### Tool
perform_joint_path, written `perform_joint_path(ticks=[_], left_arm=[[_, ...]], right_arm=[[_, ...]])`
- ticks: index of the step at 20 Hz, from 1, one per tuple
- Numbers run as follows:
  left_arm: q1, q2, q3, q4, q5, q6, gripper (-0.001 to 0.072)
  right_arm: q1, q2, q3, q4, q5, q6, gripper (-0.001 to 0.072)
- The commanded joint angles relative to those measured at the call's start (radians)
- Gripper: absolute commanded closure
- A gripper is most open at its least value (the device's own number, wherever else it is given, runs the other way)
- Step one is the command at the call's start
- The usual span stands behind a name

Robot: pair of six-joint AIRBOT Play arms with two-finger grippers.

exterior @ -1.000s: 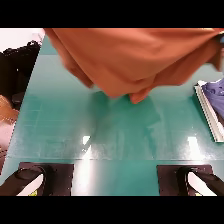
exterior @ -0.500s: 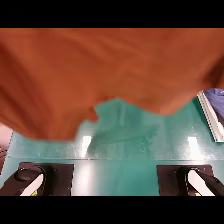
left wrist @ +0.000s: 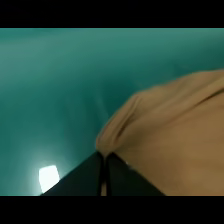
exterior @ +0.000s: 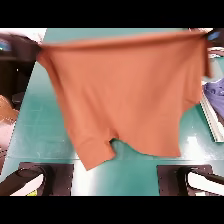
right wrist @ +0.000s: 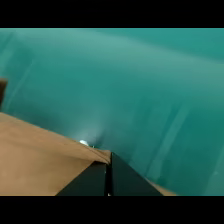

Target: Fold the shirts.

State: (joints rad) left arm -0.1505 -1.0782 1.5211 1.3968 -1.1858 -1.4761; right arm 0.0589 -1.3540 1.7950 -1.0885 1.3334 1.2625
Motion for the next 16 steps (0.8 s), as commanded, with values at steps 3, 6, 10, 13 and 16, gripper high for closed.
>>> perform_joint_path(ticks=[3, 6, 10, 13, 16], left_arm=[[0.000, -0.320, -0.158, 0.016, 0.293, 0.040, 0.0685], [0.000, -0.414, -0.152, 0.014, 0.415, -0.017, 0.0684], [0.003, -0.419, -0.133, 0.023, 0.359, -0.027, 0.0183], [0.044, -0.391, -0.081, 0.035, 0.114, -0.016, 0.0188], [0.130, -0.330, -0.119, 0.032, -0.125, -0.008, 0.0188]], right_arm=[[0.109, -0.302, -0.056, -0.058, -0.146, 0.005, 0.0700], [0.109, -0.411, 0.044, -0.056, -0.127, 0.017, 0.0699], [0.096, -0.486, 0.175, -0.055, -0.033, 0.037, 0.0313], [0.057, -0.459, 0.216, -0.006, 0.072, 0.039, 0.0300], [-0.012, -0.406, 0.205, 0.069, 0.183, 0.037, 0.0300]])
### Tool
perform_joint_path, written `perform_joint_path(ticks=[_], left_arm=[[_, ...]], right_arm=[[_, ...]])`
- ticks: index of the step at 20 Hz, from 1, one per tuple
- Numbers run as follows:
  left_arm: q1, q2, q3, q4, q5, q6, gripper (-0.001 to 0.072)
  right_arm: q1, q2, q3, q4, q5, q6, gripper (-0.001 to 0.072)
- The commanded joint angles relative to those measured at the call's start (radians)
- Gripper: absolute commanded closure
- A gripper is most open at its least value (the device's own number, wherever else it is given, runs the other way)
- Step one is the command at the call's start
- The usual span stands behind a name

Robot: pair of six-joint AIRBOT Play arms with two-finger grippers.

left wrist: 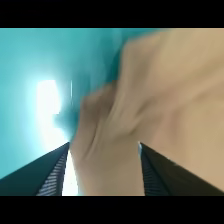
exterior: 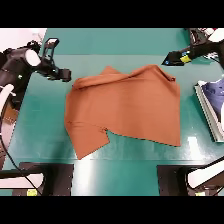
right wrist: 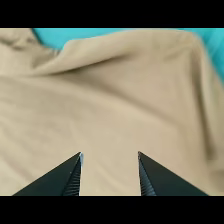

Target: Fold the shirts.

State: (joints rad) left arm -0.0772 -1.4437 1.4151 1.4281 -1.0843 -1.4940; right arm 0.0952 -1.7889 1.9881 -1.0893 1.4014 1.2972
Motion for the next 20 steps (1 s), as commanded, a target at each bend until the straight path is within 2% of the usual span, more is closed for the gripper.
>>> perform_joint_path(ticks=[1, 3, 6, 9, 16, 20], left_arm=[[0.082, 0.074, -0.072, 0.000, -0.265, 0.010, 0.0188], [0.113, 0.180, -0.235, -0.025, -0.259, 0.008, 0.0188], [0.115, 0.349, -0.525, -0.118, -0.167, -0.015, 0.0188], [0.115, 0.439, -0.738, -0.241, -0.063, -0.025, 0.0188], [0.115, 0.438, -0.819, -0.301, 0.082, -0.042, 0.0188], [0.115, 0.436, -0.833, -0.308, 0.113, -0.043, 0.0189]], right_arm=[[-0.075, 0.064, -0.027, 0.110, 0.129, -0.008, 0.0300], [-0.116, 0.146, -0.149, 0.163, 0.125, -0.025, 0.0301], [-0.155, 0.275, -0.364, 0.166, 0.115, -0.051, 0.0300], [-0.184, 0.394, -0.557, 0.169, 0.056, -0.061, 0.0301], [-0.197, 0.558, -0.779, 0.173, 0.011, -0.071, 0.0301], [-0.197, 0.607, -0.837, 0.173, -0.006, -0.072, 0.0300]])
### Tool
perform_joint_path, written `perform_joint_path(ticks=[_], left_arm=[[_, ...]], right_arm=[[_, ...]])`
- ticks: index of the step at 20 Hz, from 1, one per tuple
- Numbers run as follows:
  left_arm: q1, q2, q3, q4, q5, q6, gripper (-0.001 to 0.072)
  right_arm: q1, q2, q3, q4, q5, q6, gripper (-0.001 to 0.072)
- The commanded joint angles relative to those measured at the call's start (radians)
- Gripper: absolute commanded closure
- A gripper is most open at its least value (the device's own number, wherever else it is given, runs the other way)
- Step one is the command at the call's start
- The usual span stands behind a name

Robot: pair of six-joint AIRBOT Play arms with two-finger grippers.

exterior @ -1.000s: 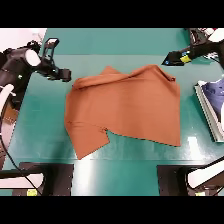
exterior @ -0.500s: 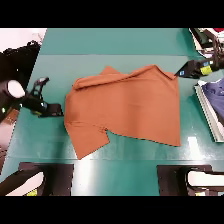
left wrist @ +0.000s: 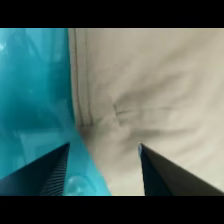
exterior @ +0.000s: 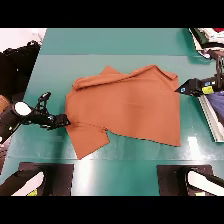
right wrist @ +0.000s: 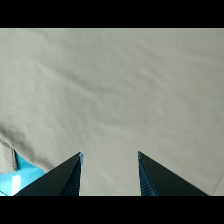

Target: Fold the shirts.

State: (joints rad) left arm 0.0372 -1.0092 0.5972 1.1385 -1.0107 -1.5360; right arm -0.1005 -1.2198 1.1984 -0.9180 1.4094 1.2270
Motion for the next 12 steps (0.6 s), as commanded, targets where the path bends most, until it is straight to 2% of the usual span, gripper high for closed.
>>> perform_joint_path(ticks=[1, 10, 11, 12], left_arm=[[0.001, 0.002, -0.016, -0.018, 0.049, -0.002, 0.0189], [-0.040, 0.002, -0.027, -0.030, 0.100, -0.002, 0.0190], [-0.039, 0.002, -0.027, -0.031, 0.110, -0.008, 0.0239], [-0.039, 0.002, -0.027, -0.029, 0.118, -0.009, 0.0409]], right_arm=[[-0.001, 0.045, -0.048, 0.002, -0.014, -0.002, 0.0301], [-0.001, 0.099, -0.047, 0.002, -0.018, -0.002, 0.0301], [-0.002, 0.099, -0.047, 0.002, -0.015, -0.002, 0.0301], [-0.002, 0.099, -0.047, 0.002, -0.010, -0.002, 0.0301]])
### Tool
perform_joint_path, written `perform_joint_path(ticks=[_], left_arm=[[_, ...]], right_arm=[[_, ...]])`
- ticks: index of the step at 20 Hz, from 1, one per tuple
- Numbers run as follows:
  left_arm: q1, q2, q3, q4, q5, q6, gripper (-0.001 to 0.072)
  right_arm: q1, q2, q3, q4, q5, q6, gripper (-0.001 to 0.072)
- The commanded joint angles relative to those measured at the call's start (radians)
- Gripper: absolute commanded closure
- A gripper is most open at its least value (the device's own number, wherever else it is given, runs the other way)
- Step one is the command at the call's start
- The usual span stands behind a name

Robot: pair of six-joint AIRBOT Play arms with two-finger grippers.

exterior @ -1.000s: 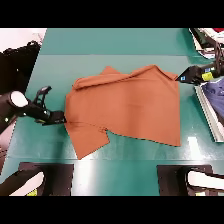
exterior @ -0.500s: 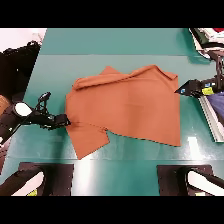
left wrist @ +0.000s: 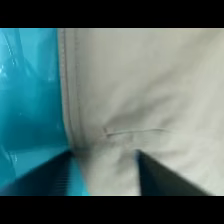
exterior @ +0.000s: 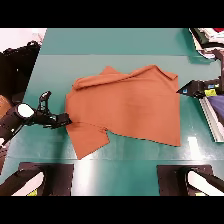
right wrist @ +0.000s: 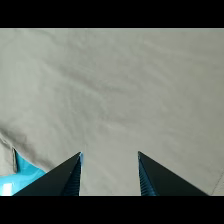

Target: Fold the shirts.

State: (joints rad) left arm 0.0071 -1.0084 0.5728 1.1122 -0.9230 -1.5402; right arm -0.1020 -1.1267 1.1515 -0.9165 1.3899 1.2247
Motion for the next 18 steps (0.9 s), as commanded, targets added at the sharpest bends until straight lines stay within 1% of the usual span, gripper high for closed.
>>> perform_joint_path(ticks=[1, 2, 3, 6, 9, 10, 11, 12, 14, 15, 16, 18], left_arm=[[-0.009, 0.001, -0.003, -0.002, 0.031, -0.005, 0.0555], [-0.009, 0.001, -0.003, -0.003, 0.031, -0.005, 0.0649], [-0.009, 0.001, -0.002, -0.002, 0.033, -0.005, 0.0685], [-0.009, 0.004, 0.018, -0.002, 0.001, -0.005, 0.0685], [-0.009, 0.004, 0.074, -0.003, -0.068, 0.031, 0.0685], [-0.009, 0.004, 0.090, -0.002, -0.075, 0.030, 0.0685], [-0.009, 0.004, 0.106, -0.003, -0.074, 0.030, 0.0685], [-0.009, 0.004, 0.116, -0.004, -0.069, 0.030, 0.0685], [-0.009, 0.004, 0.126, -0.008, -0.053, 0.030, 0.0685], [-0.009, 0.004, 0.127, -0.009, -0.045, 0.030, 0.0685], [-0.009, 0.004, 0.127, -0.010, -0.045, 0.030, 0.0685], [-0.009, 0.004, 0.127, -0.010, -0.044, 0.030, 0.0685]], right_arm=[[0.000, 0.006, 0.000, 0.000, 0.016, 0.001, 0.0301], [-0.001, 0.006, 0.000, -0.003, 0.028, 0.000, 0.0301], [-0.001, 0.006, 0.000, -0.016, 0.036, 0.001, 0.0301], [-0.019, 0.011, -0.017, -0.153, 0.109, 0.026, 0.0301], [-0.119, 0.075, -0.183, -0.251, 0.111, 0.035, 0.0301], [-0.156, 0.095, -0.251, -0.294, 0.114, 0.035, 0.0296], [-0.188, 0.110, -0.320, -0.332, 0.117, 0.035, 0.0199], [-0.220, 0.120, -0.392, -0.352, 0.119, 0.035, 0.0142], [-0.262, 0.122, -0.509, -0.359, 0.111, 0.035, 0.0154], [-0.262, 0.122, -0.551, -0.359, 0.105, 0.035, 0.0228], [-0.253, 0.122, -0.588, -0.358, 0.090, 0.035, 0.0269], [-0.219, 0.122, -0.636, -0.358, 0.030, 0.038, 0.0268]])
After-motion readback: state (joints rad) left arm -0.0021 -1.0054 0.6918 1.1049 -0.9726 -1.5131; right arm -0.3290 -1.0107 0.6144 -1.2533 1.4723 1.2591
